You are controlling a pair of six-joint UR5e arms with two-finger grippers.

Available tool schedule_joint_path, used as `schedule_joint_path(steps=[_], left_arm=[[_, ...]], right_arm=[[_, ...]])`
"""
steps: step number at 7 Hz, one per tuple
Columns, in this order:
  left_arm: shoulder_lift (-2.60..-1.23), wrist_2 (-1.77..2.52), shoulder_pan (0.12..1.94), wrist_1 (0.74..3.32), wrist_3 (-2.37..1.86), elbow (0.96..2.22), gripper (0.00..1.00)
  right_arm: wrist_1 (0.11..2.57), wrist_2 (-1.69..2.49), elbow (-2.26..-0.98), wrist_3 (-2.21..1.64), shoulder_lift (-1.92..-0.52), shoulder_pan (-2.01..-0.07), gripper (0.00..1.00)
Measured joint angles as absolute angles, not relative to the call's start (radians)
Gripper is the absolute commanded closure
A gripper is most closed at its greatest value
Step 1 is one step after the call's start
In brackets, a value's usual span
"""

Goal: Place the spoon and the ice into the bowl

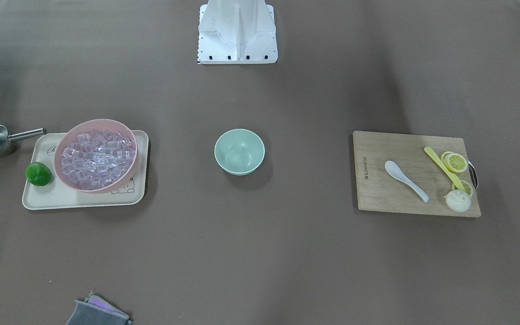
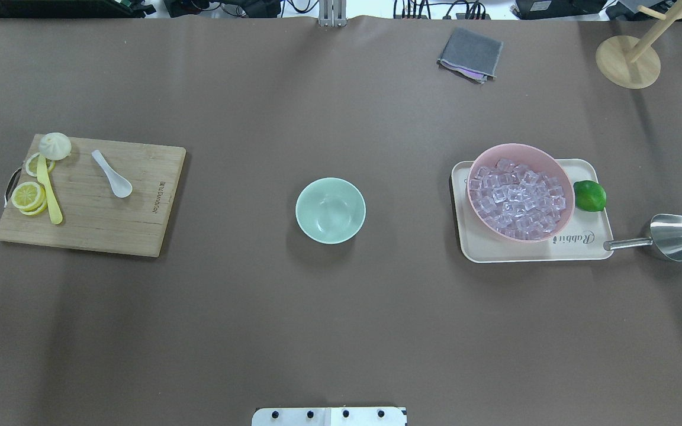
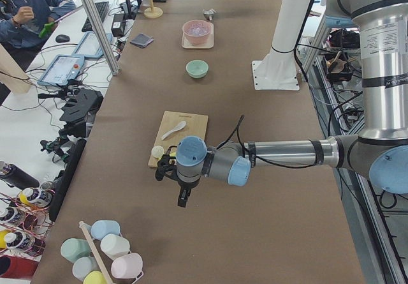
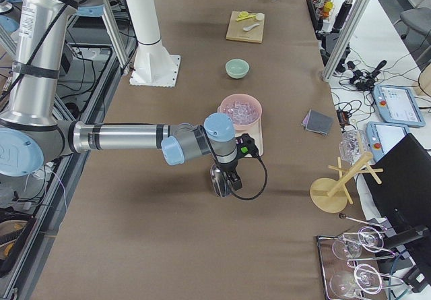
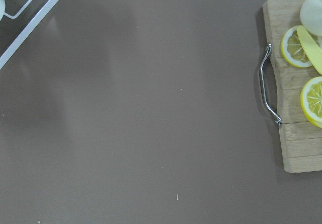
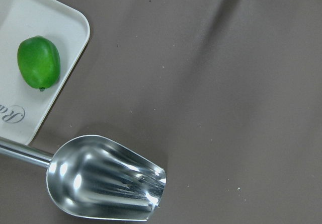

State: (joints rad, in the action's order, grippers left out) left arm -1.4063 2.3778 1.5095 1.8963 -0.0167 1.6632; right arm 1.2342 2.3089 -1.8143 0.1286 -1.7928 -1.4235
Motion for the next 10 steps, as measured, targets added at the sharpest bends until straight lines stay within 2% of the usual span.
schedule_joint_path(steps=[6,10], left_arm=[[-1.412,2.386,1.509,1.903,-0.030,1.690,0.02],[-1.504,2.383,1.419,1.899,-0.297,1.730,0.03]], right_arm=[[1.230,2.352,-1.822,0.065,-1.764,-1.421,0.00],[1.229,2.354,-1.840,-0.244,-1.668,-1.342,0.02]])
